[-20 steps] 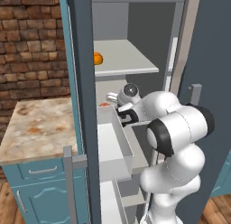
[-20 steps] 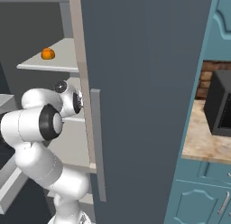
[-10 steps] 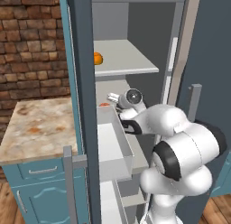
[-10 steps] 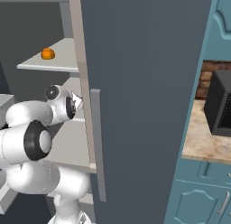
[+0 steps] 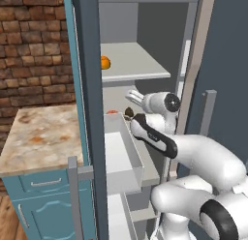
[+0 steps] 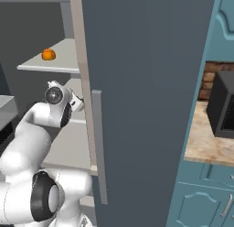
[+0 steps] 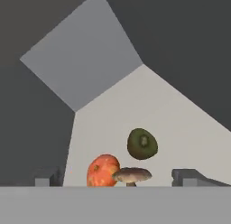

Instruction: Take the orange and kiwi from the highest rack and move them to the second highest rack where the squash and mushroom are located, to maximize freezer space. Close the freezer door after rearranging.

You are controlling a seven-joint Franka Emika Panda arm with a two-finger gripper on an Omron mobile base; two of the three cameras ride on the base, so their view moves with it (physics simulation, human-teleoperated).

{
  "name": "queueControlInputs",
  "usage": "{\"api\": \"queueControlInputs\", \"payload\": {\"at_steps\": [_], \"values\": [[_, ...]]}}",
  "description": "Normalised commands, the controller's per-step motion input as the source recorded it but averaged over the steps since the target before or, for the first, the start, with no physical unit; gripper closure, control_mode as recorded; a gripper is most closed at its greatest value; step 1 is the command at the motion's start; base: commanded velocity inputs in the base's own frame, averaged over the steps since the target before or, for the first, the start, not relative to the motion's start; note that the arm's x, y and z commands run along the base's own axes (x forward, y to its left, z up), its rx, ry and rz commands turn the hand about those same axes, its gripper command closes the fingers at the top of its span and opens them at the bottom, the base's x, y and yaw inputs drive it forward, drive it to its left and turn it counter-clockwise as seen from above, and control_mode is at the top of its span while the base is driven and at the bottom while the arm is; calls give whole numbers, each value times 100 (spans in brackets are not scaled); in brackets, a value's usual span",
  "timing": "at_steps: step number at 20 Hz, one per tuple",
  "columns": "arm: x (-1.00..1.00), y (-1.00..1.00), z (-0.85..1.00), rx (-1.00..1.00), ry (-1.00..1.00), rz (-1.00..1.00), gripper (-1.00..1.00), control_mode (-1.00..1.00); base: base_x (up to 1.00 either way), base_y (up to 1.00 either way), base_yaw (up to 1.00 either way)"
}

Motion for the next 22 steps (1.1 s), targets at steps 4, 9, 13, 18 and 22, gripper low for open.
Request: {"api": "queueControlInputs", "payload": {"at_steps": [4,9,13,18,22], "values": [[-78,4,98,6,8,20,-100,-100,0,0,0],[-83,23,99,-3,9,18,-100,-100,0,0,0],[-49,36,97,-17,4,13,-100,-100,0,0,0],[-3,34,64,-31,-9,9,-100,-100,0,0,0],[8,26,29,-32,-12,8,-100,-100,0,0,0]]}}
